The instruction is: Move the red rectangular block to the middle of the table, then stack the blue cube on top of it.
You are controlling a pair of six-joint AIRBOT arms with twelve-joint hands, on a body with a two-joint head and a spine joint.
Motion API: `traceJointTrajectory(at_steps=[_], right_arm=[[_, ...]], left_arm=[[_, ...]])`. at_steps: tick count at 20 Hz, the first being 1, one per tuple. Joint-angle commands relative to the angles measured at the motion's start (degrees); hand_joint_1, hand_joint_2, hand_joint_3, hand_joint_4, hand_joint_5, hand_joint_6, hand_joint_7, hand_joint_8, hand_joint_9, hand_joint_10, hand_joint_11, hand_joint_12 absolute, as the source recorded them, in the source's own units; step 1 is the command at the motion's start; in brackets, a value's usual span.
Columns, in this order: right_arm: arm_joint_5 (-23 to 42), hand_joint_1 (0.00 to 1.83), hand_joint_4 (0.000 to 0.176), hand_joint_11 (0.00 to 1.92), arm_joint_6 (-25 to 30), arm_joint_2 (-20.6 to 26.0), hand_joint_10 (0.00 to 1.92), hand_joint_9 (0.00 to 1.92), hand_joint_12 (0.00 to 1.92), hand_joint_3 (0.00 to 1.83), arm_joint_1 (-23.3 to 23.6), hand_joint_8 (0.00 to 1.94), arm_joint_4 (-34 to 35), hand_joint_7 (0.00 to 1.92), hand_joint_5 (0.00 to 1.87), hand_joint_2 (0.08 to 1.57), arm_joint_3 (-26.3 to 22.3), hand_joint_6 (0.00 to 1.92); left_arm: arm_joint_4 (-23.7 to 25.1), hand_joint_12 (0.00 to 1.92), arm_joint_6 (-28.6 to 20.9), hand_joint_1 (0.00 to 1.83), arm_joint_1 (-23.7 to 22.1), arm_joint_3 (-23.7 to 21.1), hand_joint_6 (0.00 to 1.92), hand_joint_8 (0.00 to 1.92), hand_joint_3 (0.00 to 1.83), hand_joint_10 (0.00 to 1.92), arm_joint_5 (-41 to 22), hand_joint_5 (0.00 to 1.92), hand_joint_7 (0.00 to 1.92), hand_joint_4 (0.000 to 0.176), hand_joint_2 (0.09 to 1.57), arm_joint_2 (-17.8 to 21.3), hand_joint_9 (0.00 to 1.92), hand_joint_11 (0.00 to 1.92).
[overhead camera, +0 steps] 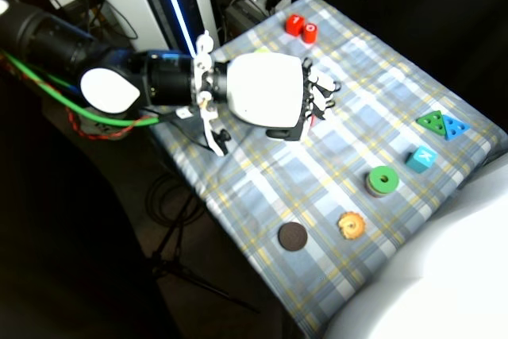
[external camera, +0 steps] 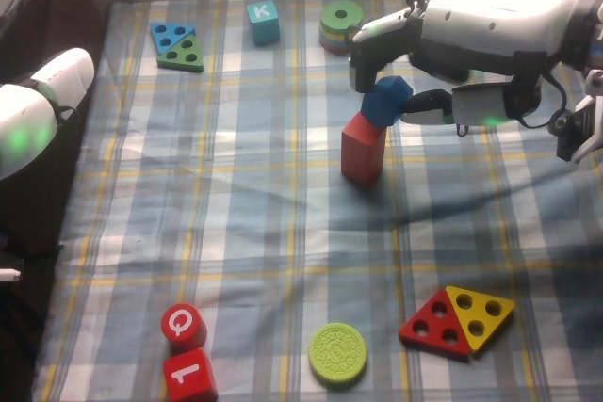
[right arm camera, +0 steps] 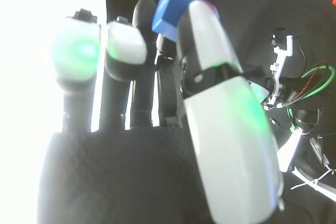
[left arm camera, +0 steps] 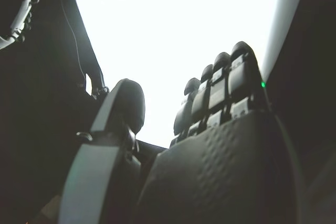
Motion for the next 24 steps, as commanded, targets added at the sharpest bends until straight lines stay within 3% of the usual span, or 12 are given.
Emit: traceJointTrajectory(at_steps=[1, 3, 4, 5, 6, 7, 8, 9, 10, 13, 21, 24], right_arm=[[6.72, 1.16, 0.000, 1.12, 0.24, -0.07, 1.90, 0.97, 1.92, 0.00, 0.65, 1.79, 1.13, 0.68, 0.57, 1.33, -0.33, 1.36], [6.93, 1.15, 0.000, 1.00, 0.24, -0.07, 1.92, 0.84, 1.92, 0.00, 0.65, 1.81, 0.86, 0.65, 0.58, 1.33, -0.58, 1.38], [7.16, 1.08, 0.000, 0.59, 0.24, -0.07, 1.79, 0.53, 1.92, 0.00, 0.65, 1.72, 0.74, 0.52, 0.63, 1.35, -0.74, 1.53], [7.27, 1.13, 0.000, 0.90, 0.24, -0.07, 1.89, 0.78, 1.92, 0.00, 0.65, 1.76, 0.64, 0.63, 0.55, 1.35, -0.83, 1.45], [7.41, 1.14, 0.000, 0.96, 0.24, -0.07, 1.80, 0.90, 1.92, 0.00, 0.65, 1.68, 0.49, 0.70, 0.54, 1.33, -0.97, 1.45], [7.56, 1.13, 0.000, 0.87, 0.24, -0.07, 1.71, 0.90, 1.92, 0.00, 0.66, 1.59, 0.32, 0.72, 0.55, 1.32, -1.09, 1.50], [7.70, 1.10, 0.002, 0.54, 0.24, -0.07, 1.62, 0.67, 1.92, 0.00, 0.66, 1.58, 0.19, 0.66, 0.62, 1.31, -1.18, 1.49], [7.76, 1.10, 0.011, 0.54, 0.24, -0.07, 1.61, 0.66, 1.92, 0.00, 0.66, 1.58, -0.01, 0.66, 0.62, 1.31, -1.26, 1.49], [7.79, 1.14, 0.000, 0.77, 0.24, -0.07, 1.73, 0.81, 1.92, 0.00, 0.66, 1.63, -0.12, 0.71, 0.60, 1.31, -1.29, 1.42], [7.82, 1.14, 0.000, 0.61, 0.24, -0.07, 1.71, 0.70, 1.92, 0.00, 0.66, 1.58, -0.26, 0.72, 0.67, 1.28, -1.32, 1.35], [7.77, 1.20, 0.000, 1.00, 0.50, -0.30, 1.79, 0.97, 1.92, 0.00, 0.65, 1.59, -0.83, 0.79, 0.64, 1.27, -1.32, 1.27], [7.75, 1.18, 0.000, 0.73, 0.59, -0.47, 1.70, 0.74, 1.92, 0.00, 0.65, 1.60, -0.85, 0.75, 0.69, 1.27, -1.32, 1.25]], left_arm=[[1.79, 0.00, -0.61, 0.81, -0.45, 0.46, 0.00, 0.00, 0.00, 0.00, -7.31, 0.03, 0.00, 0.036, 1.50, -0.21, 0.00, 0.00], [1.78, 0.00, -0.66, 0.79, -0.45, 0.46, 0.00, 0.00, 0.00, 0.00, -7.31, 0.03, 0.00, 0.042, 1.49, -0.21, 0.00, 0.00], [1.78, 0.00, -0.68, 0.78, -0.45, 0.46, 0.00, 0.00, 0.00, 0.00, -7.31, 0.03, 0.00, 0.045, 1.50, -0.21, 0.00, 0.00], [1.78, 0.00, -0.68, 0.77, -0.45, 0.46, 0.00, 0.00, 0.00, 0.00, -7.31, 0.03, 0.00, 0.043, 1.50, -0.22, 0.00, 0.00], [1.78, 0.00, -0.69, 0.76, -0.45, 0.46, 0.00, 0.00, 0.00, 0.00, -7.32, 0.03, 0.00, 0.037, 1.50, -0.22, 0.00, 0.00], [1.77, 0.00, -0.69, 0.76, -0.45, 0.46, 0.00, 0.00, 0.00, 0.00, -7.36, 0.03, 0.00, 0.039, 1.50, -0.23, 0.00, 0.00], [1.77, 0.00, -0.69, 0.78, -0.45, 0.46, 0.00, 0.00, 0.00, 0.00, -7.37, 0.03, 0.00, 0.038, 1.50, -0.23, 0.00, 0.00], [1.77, 0.00, -0.69, 0.77, -0.45, 0.46, 0.00, 0.00, 0.00, 0.00, -7.37, 0.03, 0.00, 0.040, 1.50, -0.24, 0.00, 0.00], [1.77, 0.00, -0.70, 0.77, -0.45, 0.46, 0.00, 0.00, 0.00, 0.00, -7.37, 0.03, 0.00, 0.045, 1.50, -0.24, 0.00, 0.00], [1.77, 0.00, -0.76, 0.76, -0.45, 0.47, 0.00, 0.00, 0.00, 0.00, -7.38, 0.02, 0.00, 0.049, 1.50, -0.25, 0.00, 0.00], [1.74, 0.00, -0.87, 0.77, -0.45, 0.52, 0.00, 0.00, 0.00, 0.00, -7.38, 0.03, 0.00, 0.038, 1.50, -0.28, 0.00, 0.00], [1.74, 0.00, -0.91, 0.78, -0.45, 0.53, 0.00, 0.00, 0.00, 0.00, -7.43, 0.03, 0.00, 0.035, 1.50, -0.28, 0.00, 0.00]])
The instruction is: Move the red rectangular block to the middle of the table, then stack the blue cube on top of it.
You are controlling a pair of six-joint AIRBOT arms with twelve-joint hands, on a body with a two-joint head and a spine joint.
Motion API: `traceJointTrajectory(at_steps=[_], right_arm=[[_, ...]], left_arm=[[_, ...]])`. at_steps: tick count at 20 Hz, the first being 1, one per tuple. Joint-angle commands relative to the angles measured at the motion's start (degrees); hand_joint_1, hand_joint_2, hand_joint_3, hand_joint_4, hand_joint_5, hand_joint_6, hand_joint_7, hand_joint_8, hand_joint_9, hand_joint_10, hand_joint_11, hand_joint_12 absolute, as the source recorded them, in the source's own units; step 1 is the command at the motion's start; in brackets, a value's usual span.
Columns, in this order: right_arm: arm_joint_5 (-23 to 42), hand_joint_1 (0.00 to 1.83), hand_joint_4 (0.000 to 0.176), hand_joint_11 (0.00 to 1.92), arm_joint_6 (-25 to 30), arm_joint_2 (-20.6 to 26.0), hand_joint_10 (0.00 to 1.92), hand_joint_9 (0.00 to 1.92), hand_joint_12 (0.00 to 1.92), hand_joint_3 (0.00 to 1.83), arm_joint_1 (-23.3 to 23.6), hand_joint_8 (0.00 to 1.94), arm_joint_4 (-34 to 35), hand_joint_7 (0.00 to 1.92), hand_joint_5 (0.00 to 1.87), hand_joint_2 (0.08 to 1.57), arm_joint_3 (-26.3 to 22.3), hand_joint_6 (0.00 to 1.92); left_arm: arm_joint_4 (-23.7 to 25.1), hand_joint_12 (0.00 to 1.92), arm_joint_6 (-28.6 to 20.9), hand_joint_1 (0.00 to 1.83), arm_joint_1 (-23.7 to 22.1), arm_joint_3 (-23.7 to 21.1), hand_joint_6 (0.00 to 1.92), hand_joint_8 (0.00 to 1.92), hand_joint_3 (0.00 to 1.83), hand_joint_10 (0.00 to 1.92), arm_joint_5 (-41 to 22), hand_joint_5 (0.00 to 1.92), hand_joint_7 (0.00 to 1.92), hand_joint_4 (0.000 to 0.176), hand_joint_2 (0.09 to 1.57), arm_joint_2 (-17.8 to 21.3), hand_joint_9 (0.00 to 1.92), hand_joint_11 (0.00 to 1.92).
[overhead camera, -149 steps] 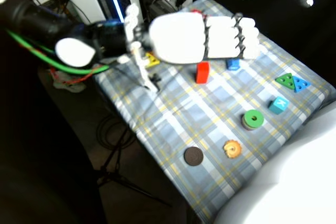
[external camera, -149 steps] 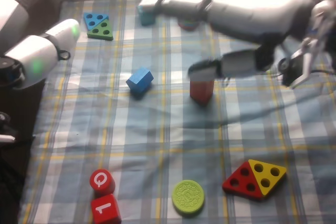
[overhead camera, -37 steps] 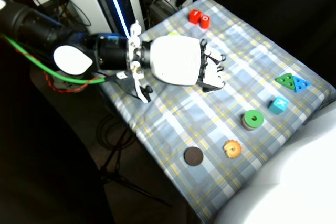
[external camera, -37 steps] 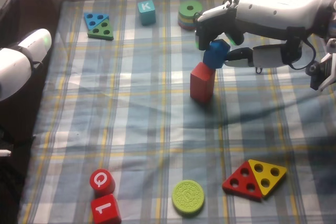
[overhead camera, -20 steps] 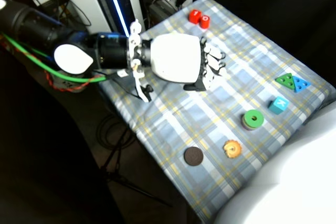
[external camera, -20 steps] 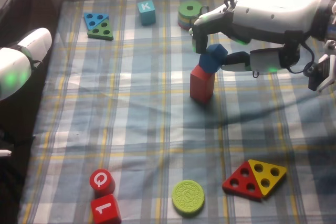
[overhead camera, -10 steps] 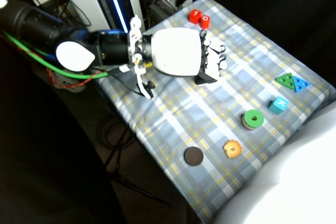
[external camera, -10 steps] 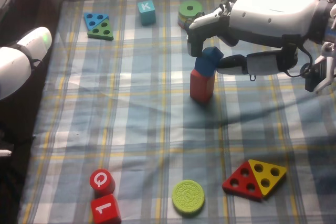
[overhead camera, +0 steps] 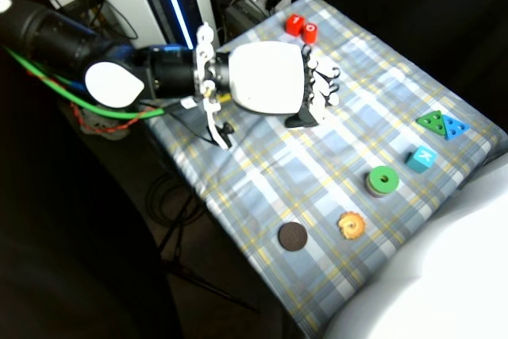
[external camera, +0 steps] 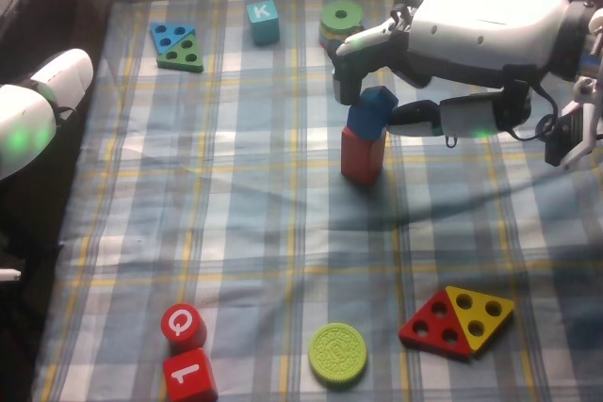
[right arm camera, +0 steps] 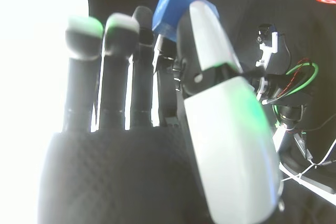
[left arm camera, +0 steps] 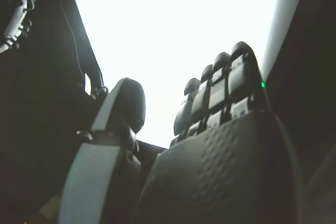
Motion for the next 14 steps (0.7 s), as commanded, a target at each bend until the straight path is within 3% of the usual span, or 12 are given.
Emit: traceJointTrajectory(at_steps=[1, 2, 4, 5, 6, 8, 11, 12, 14], right_arm=[[6.09, 1.17, 0.000, 0.61, 0.35, -0.18, 1.63, 0.69, 1.90, 0.00, 0.65, 1.58, 1.56, 0.74, 0.72, 1.26, -0.16, 1.23], [6.09, 1.17, 0.000, 0.59, 0.42, -0.22, 1.71, 0.64, 1.92, 0.00, 0.65, 1.64, 1.41, 0.70, 0.73, 1.27, -0.16, 1.22], [6.10, 1.17, 0.000, 0.61, 0.52, -0.25, 1.67, 0.69, 1.92, 0.00, 0.65, 1.57, 1.16, 0.74, 0.70, 1.26, -0.13, 1.27], [6.10, 1.17, 0.000, 0.76, 0.53, -0.33, 1.73, 0.75, 1.92, 0.00, 0.65, 1.60, 1.12, 0.75, 0.66, 1.27, -0.10, 1.30], [6.09, 1.18, 0.000, 0.87, 0.54, -0.37, 1.67, 0.84, 1.87, 0.00, 0.65, 1.56, 1.06, 0.79, 0.62, 1.28, -0.08, 1.33], [5.98, 1.15, 0.000, 0.79, 0.57, -0.45, 1.52, 0.79, 1.78, 0.00, 0.65, 1.49, 1.06, 0.78, 0.57, 1.29, -0.03, 1.46], [5.26, 1.19, 0.000, 0.94, 0.57, -0.53, 1.63, 0.90, 1.83, 0.00, 0.65, 1.51, 1.06, 0.82, 0.63, 1.26, 0.10, 1.32], [4.83, 1.16, 0.000, 0.78, 0.64, -0.78, 1.61, 0.77, 1.84, 0.00, 0.64, 1.56, 1.08, 0.77, 0.63, 1.28, 0.27, 1.35], [4.73, 1.16, 0.000, 0.75, 0.79, -0.89, 1.57, 0.79, 1.84, 0.00, 0.59, 1.50, 1.08, 0.79, 0.61, 1.27, 0.37, 1.39]], left_arm=[[1.87, 0.00, -0.70, 0.79, -0.45, 0.54, 0.00, 0.00, 0.00, 0.00, -7.39, 0.04, 0.00, 0.032, 1.49, -0.23, 0.00, 0.00], [1.87, 0.00, -0.71, 0.79, -0.45, 0.54, 0.00, 0.00, 0.00, 0.00, -7.39, 0.03, 0.00, 0.035, 1.49, -0.23, 0.00, 0.00], [1.87, 0.00, -0.72, 0.79, -0.45, 0.58, 0.00, 0.00, 0.00, 0.00, -7.38, 0.04, 0.00, 0.036, 1.49, -0.26, 0.00, 0.00], [1.86, 0.00, -0.73, 0.80, -0.45, 0.58, 0.00, 0.00, 0.00, 0.00, -7.38, 0.04, 0.00, 0.034, 1.49, -0.26, 0.00, 0.00], [1.85, 0.00, -0.73, 0.80, -0.45, 0.59, 0.00, 0.00, 0.00, 0.00, -7.38, 0.04, 0.00, 0.038, 1.49, -0.27, 0.00, 0.00], [1.84, 0.00, -0.73, 0.79, -0.45, 0.58, 0.00, 0.00, 0.00, 0.00, -7.39, 0.03, 0.00, 0.032, 1.49, -0.28, 0.00, 0.00], [1.79, 0.00, -0.73, 0.78, -0.44, 0.58, 0.00, 0.00, 0.00, 0.00, -7.41, 0.04, 0.00, 0.035, 1.49, -0.30, 0.00, 0.00], [1.79, 0.00, -0.73, 0.79, -0.44, 0.58, 0.00, 0.00, 0.00, 0.00, -7.42, 0.04, 0.00, 0.035, 1.49, -0.34, 0.00, 0.00], [1.78, 0.00, -0.81, 0.76, -0.44, 0.58, 0.00, 0.00, 0.00, 0.00, -7.45, 0.03, 0.00, 0.044, 1.50, -0.34, 0.00, 0.00]])
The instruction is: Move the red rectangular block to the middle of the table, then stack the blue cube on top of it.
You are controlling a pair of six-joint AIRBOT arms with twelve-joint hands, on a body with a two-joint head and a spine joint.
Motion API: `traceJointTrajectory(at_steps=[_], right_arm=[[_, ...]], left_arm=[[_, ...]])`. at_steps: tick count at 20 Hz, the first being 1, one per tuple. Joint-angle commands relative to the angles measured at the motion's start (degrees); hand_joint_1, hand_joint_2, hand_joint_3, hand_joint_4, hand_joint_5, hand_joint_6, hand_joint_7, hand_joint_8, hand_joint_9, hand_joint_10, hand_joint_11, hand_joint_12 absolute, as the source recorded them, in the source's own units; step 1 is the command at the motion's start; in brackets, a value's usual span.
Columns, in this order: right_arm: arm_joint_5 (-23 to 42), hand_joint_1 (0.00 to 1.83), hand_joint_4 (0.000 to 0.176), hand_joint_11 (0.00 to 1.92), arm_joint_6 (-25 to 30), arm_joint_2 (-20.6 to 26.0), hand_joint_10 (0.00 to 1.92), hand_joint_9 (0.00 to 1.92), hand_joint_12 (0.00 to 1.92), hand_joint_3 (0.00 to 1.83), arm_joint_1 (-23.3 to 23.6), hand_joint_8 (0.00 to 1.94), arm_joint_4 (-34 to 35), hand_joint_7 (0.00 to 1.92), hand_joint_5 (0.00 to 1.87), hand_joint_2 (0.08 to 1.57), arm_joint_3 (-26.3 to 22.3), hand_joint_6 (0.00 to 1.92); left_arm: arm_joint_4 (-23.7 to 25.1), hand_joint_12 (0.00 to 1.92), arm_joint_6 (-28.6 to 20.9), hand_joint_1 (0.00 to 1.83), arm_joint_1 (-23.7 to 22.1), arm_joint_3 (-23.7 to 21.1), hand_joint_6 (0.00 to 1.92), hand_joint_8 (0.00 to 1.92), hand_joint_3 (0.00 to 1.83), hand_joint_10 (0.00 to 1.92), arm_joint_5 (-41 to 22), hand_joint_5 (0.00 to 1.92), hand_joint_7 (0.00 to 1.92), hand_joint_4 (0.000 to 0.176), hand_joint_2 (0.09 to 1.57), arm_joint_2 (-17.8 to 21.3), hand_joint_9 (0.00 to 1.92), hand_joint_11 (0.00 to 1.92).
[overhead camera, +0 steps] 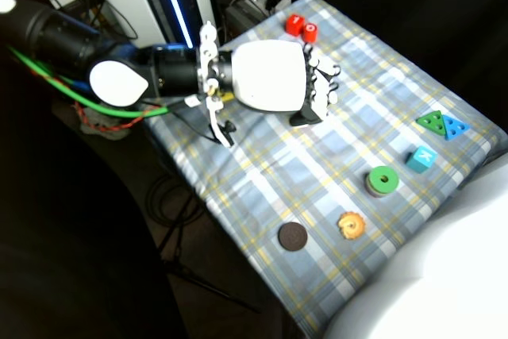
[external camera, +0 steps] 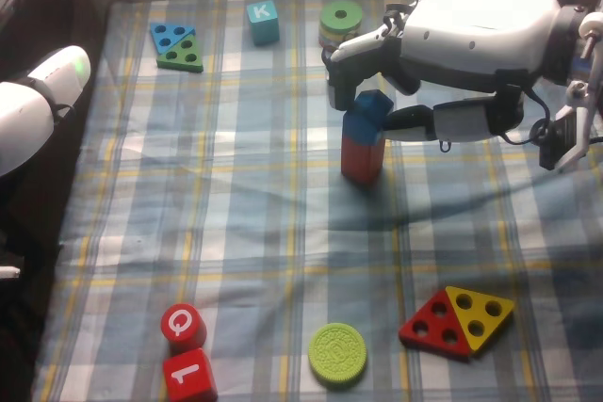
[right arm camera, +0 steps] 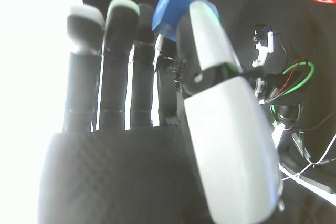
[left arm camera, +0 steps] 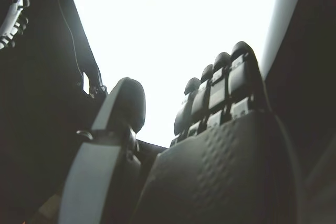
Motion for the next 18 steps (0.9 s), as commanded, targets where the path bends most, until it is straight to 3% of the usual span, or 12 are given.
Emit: traceJointTrajectory(at_steps=[1, 3, 6, 9, 10, 12, 13, 14, 16, 18], right_arm=[[5.42, 1.16, 0.000, 0.69, 0.31, -0.21, 1.59, 0.76, 1.88, 0.00, 0.56, 1.50, 1.49, 0.79, 0.61, 1.28, 0.19, 1.39], [5.42, 1.20, 0.000, 0.90, 0.48, -0.18, 1.67, 0.89, 1.91, 0.00, 0.57, 1.48, 1.50, 0.83, 0.62, 1.26, 0.27, 1.34], [5.42, 1.14, 0.000, 0.78, 0.62, -0.03, 1.69, 0.78, 1.92, 0.00, 0.57, 1.45, 1.52, 0.78, 0.58, 1.28, 0.27, 1.52], [5.41, 1.13, 0.000, 0.78, 0.78, 0.14, 1.69, 0.76, 1.92, 0.00, 0.57, 1.52, 1.52, 0.75, 0.60, 1.29, 0.26, 1.48], [5.31, 1.07, 0.000, 1.05, 0.80, 0.15, 1.83, 1.00, 1.92, 0.00, 0.57, 1.77, 1.51, 0.82, 0.65, 1.29, 0.25, 1.49], [5.23, 1.06, 0.000, 1.17, 0.88, 0.15, 1.86, 1.11, 1.92, 0.00, 0.57, 1.88, 1.50, 0.87, 0.68, 1.28, 0.22, 1.48], [5.18, 1.04, 0.000, 1.11, 0.90, 0.15, 1.83, 1.05, 1.92, 0.00, 0.57, 1.84, 1.49, 0.80, 0.66, 1.29, 0.19, 1.51], [5.16, 1.04, 0.000, 1.11, 0.91, 0.15, 1.83, 1.05, 1.92, 0.00, 0.57, 1.84, 1.49, 0.80, 0.66, 1.29, 0.18, 1.51], [5.14, 1.03, 0.000, 1.31, 0.94, 0.15, 1.92, 1.21, 1.92, 0.00, 0.57, 1.93, 1.43, 0.92, 0.66, 1.29, 0.11, 1.50], [5.07, 1.04, 0.000, 1.30, 0.96, 0.27, 1.86, 1.23, 1.92, 0.00, 0.57, 1.89, 1.31, 0.93, 0.66, 1.29, 0.04, 1.50]], left_arm=[[1.78, 0.00, -0.49, 0.76, -0.44, 0.30, 0.00, 0.00, 0.00, 0.00, -7.20, 0.04, 0.00, 0.041, 1.50, -0.33, 0.00, 0.00], [1.77, 0.00, -0.52, 0.77, -0.43, 0.30, 0.00, 0.00, 0.00, 0.00, -7.26, 0.04, 0.00, 0.041, 1.49, -0.32, 0.00, 0.00], [1.74, 0.00, -0.52, 0.76, -0.41, 0.29, 0.00, 0.00, 0.00, 0.00, -7.26, 0.03, 0.00, 0.047, 1.50, -0.34, 0.00, 0.00], [1.70, 0.00, -0.52, 0.77, -0.39, 0.29, 0.00, 0.00, 0.00, 0.00, -7.29, 0.03, 0.00, 0.045, 1.50, -0.34, 0.00, 0.00], [1.70, 0.00, -0.52, 0.77, -0.39, 0.29, 0.00, 0.00, 0.00, 0.00, -7.29, 0.03, 0.00, 0.047, 1.50, -0.34, 0.00, 0.00], [1.68, 0.00, -0.52, 0.80, -0.37, 0.29, 0.00, 0.00, 0.00, 0.00, -7.29, 0.05, 0.00, 0.031, 1.49, -0.33, 0.00, 0.00], [1.67, 0.00, -0.52, 0.81, -0.37, 0.29, 0.00, 0.00, 0.00, 0.00, -7.31, 0.04, 0.00, 0.042, 1.49, -0.34, 0.00, 0.00], [1.67, 0.00, -0.52, 0.81, -0.36, 0.27, 0.00, 0.00, 0.00, 0.00, -7.32, 0.04, 0.00, 0.042, 1.49, -0.34, 0.00, 0.00], [1.66, 0.00, -0.52, 0.81, -0.35, 0.27, 0.00, 0.00, 0.00, 0.00, -7.35, 0.04, 0.00, 0.035, 1.49, -0.33, 0.00, 0.00], [1.66, 0.00, -0.52, 0.81, -0.35, 0.27, 0.00, 0.00, 0.00, 0.00, -7.39, 0.04, 0.00, 0.034, 1.49, -0.33, 0.00, 0.00]])
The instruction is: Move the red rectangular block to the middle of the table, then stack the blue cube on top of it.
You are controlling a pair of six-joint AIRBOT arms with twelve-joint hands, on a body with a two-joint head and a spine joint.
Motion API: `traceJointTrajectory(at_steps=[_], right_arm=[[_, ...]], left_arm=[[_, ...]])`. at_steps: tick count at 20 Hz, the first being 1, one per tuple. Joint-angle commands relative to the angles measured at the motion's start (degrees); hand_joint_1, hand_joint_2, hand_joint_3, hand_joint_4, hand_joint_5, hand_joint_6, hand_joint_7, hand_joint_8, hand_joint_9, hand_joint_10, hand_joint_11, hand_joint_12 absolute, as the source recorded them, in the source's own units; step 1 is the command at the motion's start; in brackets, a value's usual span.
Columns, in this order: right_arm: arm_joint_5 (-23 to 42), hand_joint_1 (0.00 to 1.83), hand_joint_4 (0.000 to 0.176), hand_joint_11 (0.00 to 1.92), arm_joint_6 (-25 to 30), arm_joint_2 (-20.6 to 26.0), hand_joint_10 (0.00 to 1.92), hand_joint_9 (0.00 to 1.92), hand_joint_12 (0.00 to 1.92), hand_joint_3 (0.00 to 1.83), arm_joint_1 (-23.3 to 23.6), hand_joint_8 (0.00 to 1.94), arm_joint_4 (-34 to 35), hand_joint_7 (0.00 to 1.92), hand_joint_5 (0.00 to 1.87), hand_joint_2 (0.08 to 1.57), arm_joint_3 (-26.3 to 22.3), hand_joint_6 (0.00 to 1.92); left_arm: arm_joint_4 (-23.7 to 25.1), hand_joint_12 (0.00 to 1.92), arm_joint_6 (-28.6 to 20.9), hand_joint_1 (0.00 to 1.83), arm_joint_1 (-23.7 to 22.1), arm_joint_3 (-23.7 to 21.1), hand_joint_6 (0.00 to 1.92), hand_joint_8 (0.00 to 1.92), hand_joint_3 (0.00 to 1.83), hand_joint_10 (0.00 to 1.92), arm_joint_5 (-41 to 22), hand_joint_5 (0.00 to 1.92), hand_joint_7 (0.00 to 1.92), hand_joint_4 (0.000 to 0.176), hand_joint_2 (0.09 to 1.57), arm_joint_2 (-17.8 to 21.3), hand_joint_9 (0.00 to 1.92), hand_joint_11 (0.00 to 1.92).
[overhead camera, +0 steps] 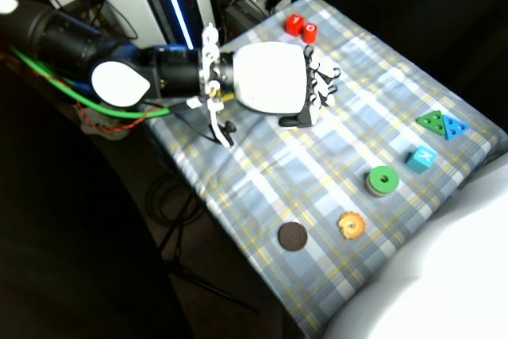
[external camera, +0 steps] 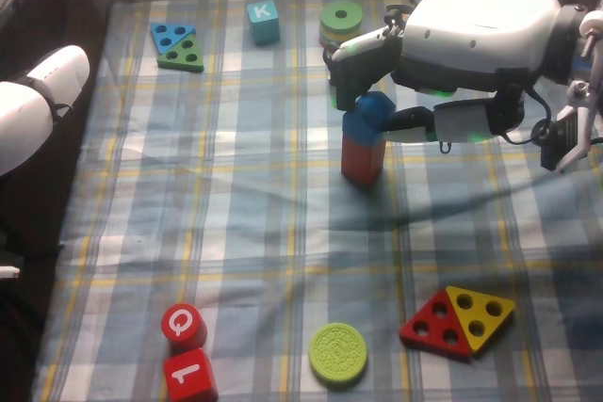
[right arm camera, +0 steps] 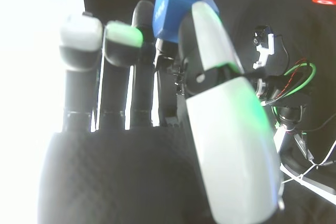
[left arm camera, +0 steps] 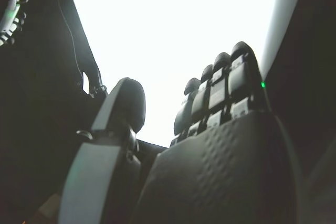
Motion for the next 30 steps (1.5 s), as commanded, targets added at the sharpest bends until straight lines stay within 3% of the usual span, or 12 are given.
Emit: traceJointTrajectory(at_steps=[1, 9, 10, 12, 13, 15, 19, 21, 22, 25, 29, 30], right_arm=[[5.27, 1.04, 0.000, 1.36, 0.43, 0.13, 1.86, 1.30, 1.92, 0.00, 0.59, 1.90, 1.29, 0.98, 0.66, 1.29, -0.08, 1.50], [4.93, 1.02, 0.000, 1.19, 0.78, 0.67, 1.92, 1.11, 1.92, 0.00, 0.59, 1.94, 0.68, 0.86, 0.67, 1.28, -0.31, 1.48], [4.91, 1.13, 0.000, 0.87, 0.79, 0.80, 1.92, 0.82, 1.92, 0.01, 0.59, 1.73, 0.64, 0.75, 0.56, 1.30, -0.37, 1.46], [4.90, 1.13, 0.000, 0.50, 0.82, 0.82, 1.77, 0.63, 1.92, 0.00, 0.59, 1.59, 0.63, 0.74, 0.54, 1.31, -0.40, 1.50], [4.90, 1.13, 0.000, 0.42, 0.82, 0.82, 1.67, 0.59, 1.87, 0.00, 0.59, 1.53, 0.63, 0.75, 0.54, 1.30, -0.40, 1.53], [4.90, 1.13, 0.000, 0.42, 0.82, 0.82, 1.66, 0.60, 1.87, 0.00, 0.59, 1.52, 0.49, 0.75, 0.55, 1.30, -0.40, 1.53], [4.91, 1.15, 0.000, 0.50, 0.82, 0.82, 1.69, 0.64, 1.90, 0.00, 0.60, 1.50, 0.46, 0.78, 0.60, 1.28, -0.40, 1.45], [4.92, 1.12, 0.000, 0.34, 0.82, 0.82, 1.64, 0.56, 1.91, 0.00, 0.60, 1.52, 0.39, 0.74, 0.58, 1.29, -0.39, 1.50], [4.92, 1.12, 0.000, 0.31, 0.82, 0.82, 1.62, 0.54, 1.89, 0.00, 0.60, 1.53, 0.32, 0.74, 0.57, 1.30, -0.39, 1.50], [4.95, 1.16, 0.000, 0.31, 0.82, 0.82, 1.68, 0.53, 1.92, 0.00, 0.60, 1.59, 0.10, 0.75, 0.56, 1.30, -0.39, 1.43], [5.00, 1.14, 0.000, 0.34, 0.82, 0.82, 1.70, 0.55, 1.92, 0.00, 0.62, 1.60, -0.13, 0.74, 0.53, 1.31, -0.40, 1.48], [5.01, 1.09, 0.022, 0.04, 0.82, 0.82, 1.50, 0.34, 1.92, 0.00, 0.62, 1.55, -0.14, 0.62, 0.60, 1.32, -0.40, 1.57]], left_arm=[[1.77, 0.00, -0.49, 0.81, -0.35, 0.27, 0.00, 0.00, 0.00, 0.00, -7.35, 0.04, 0.00, 0.042, 1.49, -0.33, 0.00, 0.00], [1.69, 0.00, -0.49, 0.82, -0.29, 0.26, 0.00, 0.00, 0.00, 0.00, -7.47, 0.03, 0.00, 0.044, 1.49, -0.32, 0.00, 0.00], [1.67, 0.00, -0.49, 0.81, -0.28, 0.25, 0.00, 0.00, 0.00, 0.00, -7.48, 0.03, 0.00, 0.045, 1.49, -0.32, 0.00, 0.00], [1.65, 0.00, -0.50, 0.81, -0.26, 0.25, 0.00, 0.00, 0.00, 0.00, -7.52, 0.03, 0.00, 0.049, 1.48, -0.33, 0.00, 0.00], [1.64, 0.00, -0.50, 0.80, -0.26, 0.24, 0.00, 0.00, 0.00, 0.00, -7.54, 0.03, 0.00, 0.053, 1.49, -0.34, 0.00, 0.00], [1.64, 0.00, -0.60, 0.79, -0.25, 0.24, 0.00, 0.00, 0.00, 0.00, -7.56, 0.02, 0.00, 0.059, 1.49, -0.34, 0.00, 0.00], [1.63, 0.00, -0.68, 0.80, -0.23, 0.25, 0.00, 0.00, 0.00, 0.00, -7.65, 0.02, 0.00, 0.046, 1.49, -0.34, 0.00, 0.00], [1.62, 0.00, -0.71, 0.78, -0.21, 0.24, 0.00, 0.00, 0.00, 0.00, -7.67, 0.03, 0.00, 0.049, 1.49, -0.33, 0.00, 0.00], [1.62, 0.00, -0.72, 0.78, -0.21, 0.24, 0.00, 0.00, 0.00, 0.00, -7.68, 0.03, 0.00, 0.057, 1.48, -0.33, 0.00, 0.00], [1.62, 0.00, -0.75, 0.79, -0.21, 0.25, 0.00, 0.00, 0.00, 0.00, -7.69, 0.03, 0.00, 0.056, 1.49, -0.33, 0.00, 0.00], [1.61, 0.00, -0.79, 0.76, -0.20, 0.25, 0.00, 0.00, 0.00, 0.00, -7.71, 0.02, 0.00, 0.075, 1.49, -0.32, 0.00, 0.00], [1.61, 0.00, -0.79, 0.77, -0.20, 0.26, 0.01, 0.00, 0.00, 0.00, -7.71, 0.03, 0.00, 0.060, 1.49, -0.32, 0.00, 0.00]])
